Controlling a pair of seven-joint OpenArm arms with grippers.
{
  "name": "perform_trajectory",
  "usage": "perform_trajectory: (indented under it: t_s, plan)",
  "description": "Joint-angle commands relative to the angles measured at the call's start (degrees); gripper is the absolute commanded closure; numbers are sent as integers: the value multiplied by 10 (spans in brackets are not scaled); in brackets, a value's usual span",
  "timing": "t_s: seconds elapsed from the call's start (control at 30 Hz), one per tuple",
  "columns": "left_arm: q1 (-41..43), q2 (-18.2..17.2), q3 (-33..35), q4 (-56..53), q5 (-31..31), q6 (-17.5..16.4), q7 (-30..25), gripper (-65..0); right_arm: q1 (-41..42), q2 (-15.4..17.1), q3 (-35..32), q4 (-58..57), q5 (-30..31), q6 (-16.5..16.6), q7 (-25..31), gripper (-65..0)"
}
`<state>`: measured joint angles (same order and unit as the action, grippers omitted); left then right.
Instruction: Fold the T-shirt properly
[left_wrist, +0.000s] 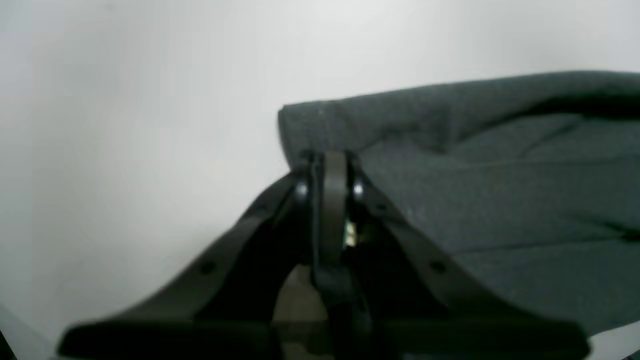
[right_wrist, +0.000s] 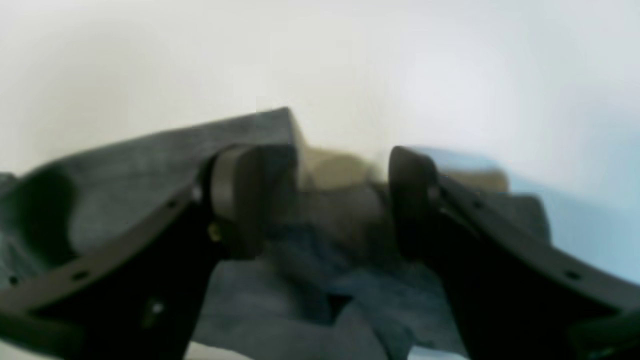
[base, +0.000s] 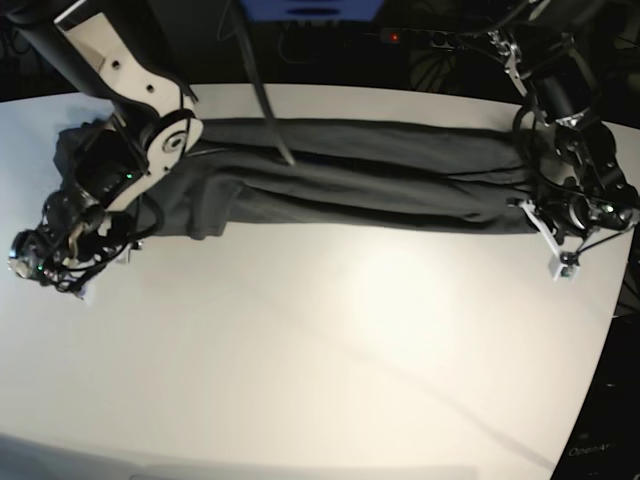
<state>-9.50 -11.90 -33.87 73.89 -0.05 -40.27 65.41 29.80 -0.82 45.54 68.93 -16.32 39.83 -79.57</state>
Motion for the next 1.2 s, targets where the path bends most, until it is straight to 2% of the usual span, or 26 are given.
perform_trajectory:
  t_s: [0.0, 0.23, 0.3, 0.4, 0.63, 0.7, 0.97, 1.17]
  plan:
    - [1, -4, 1, 0, 18, 3, 22, -22, 18, 4, -1, 7, 4, 2, -4, -393]
    - [0, -4, 1, 0, 18, 3, 22, -22, 17, -3, 0, 6, 4, 2, -4, -383]
    - [0, -4, 1, 0, 18, 3, 22, -22, 17, -7, 0, 6, 4, 2, -4, -357]
    - [0, -4, 1, 0, 18, 3, 22, -22, 17, -15, -1, 6, 4, 2, -4, -270]
    - [1, -4, 1, 0, 18, 3, 22, -22, 17, -33, -5, 6, 4, 2, -4, -6]
    - [1, -4, 1, 0, 18, 3, 22, -22, 18, -34, -9, 6, 4, 2, -4, -4]
    - [0, -4, 1, -3, 18, 3, 19, -22, 15, -17, -100, 9, 1, 2, -4, -7]
    - [0, -4, 1, -4, 18, 3, 17, -22, -2, 9, -116, 19, 1, 2, -4, -7]
